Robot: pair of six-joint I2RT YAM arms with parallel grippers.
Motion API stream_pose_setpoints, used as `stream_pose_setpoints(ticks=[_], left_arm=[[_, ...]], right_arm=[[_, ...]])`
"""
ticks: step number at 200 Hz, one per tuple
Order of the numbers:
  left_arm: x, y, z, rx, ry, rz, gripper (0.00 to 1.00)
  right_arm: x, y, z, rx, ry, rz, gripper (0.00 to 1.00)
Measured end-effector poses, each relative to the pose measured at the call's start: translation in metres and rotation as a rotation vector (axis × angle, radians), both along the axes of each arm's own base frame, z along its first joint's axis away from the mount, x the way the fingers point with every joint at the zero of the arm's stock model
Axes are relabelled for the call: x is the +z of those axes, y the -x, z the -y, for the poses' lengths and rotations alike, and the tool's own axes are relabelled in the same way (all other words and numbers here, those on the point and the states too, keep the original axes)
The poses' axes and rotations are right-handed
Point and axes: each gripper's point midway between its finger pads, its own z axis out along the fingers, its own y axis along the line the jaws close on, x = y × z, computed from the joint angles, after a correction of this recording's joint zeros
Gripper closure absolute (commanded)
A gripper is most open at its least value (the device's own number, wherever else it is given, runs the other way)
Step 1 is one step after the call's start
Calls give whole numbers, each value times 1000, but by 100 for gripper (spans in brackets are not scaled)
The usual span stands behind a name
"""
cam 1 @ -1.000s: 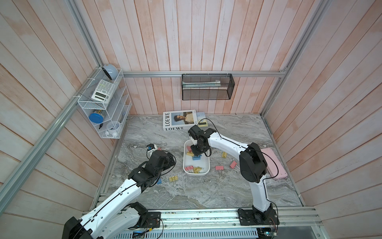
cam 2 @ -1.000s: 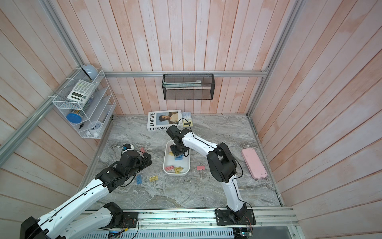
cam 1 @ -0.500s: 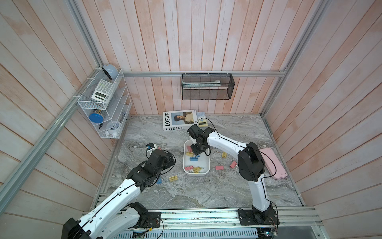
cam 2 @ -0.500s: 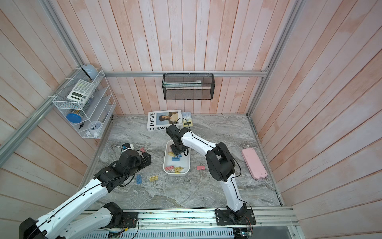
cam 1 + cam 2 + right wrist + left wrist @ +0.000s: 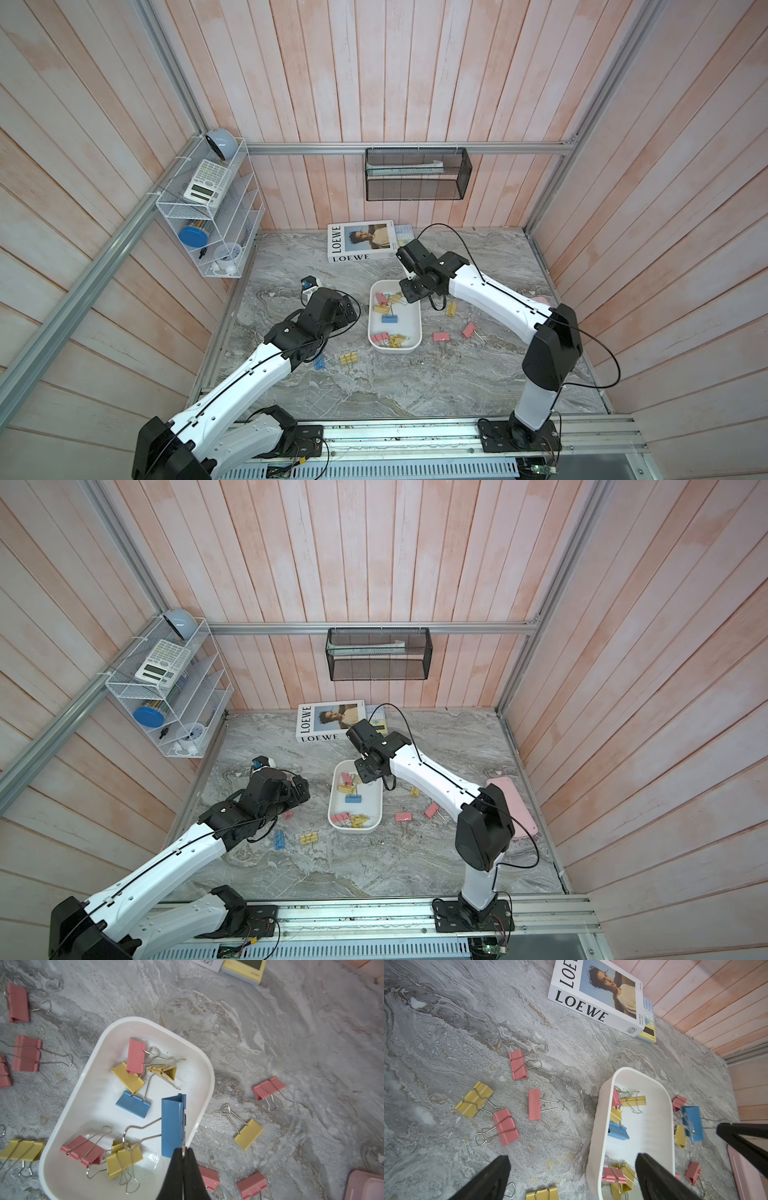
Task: Take out the binder clips from the storage box
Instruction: Pick up the binder clip from the storage box, then place the binder clip at the center of the board.
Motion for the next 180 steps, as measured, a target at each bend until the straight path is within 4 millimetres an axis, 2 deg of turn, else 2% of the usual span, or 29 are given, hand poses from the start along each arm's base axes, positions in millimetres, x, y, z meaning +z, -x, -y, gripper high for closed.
stream_pose_setpoints(ticks=[13,28,56,81,130,180], left_arm=[[2,-4,2,-4,-2,4,0],[3,-6,5,-10,-3,8,0],[1,-12,11,-22,3,3,0],[-2,-13,17,-40,15,-13,0],[-2,-12,25,-74,50,-24,0],[-7,-12,31,-92,53,-51,0]], right_arm=[[9,-4,16,-43,-3,43,100],[11,-13,34,-98,-1,81,100],[2,-40,71,-214,18,117,100],[-9,-70,92,-296,43,138,100],[-55,-117,97,-340,135,120,100],[-89,-147,91,-333,195,100,100]])
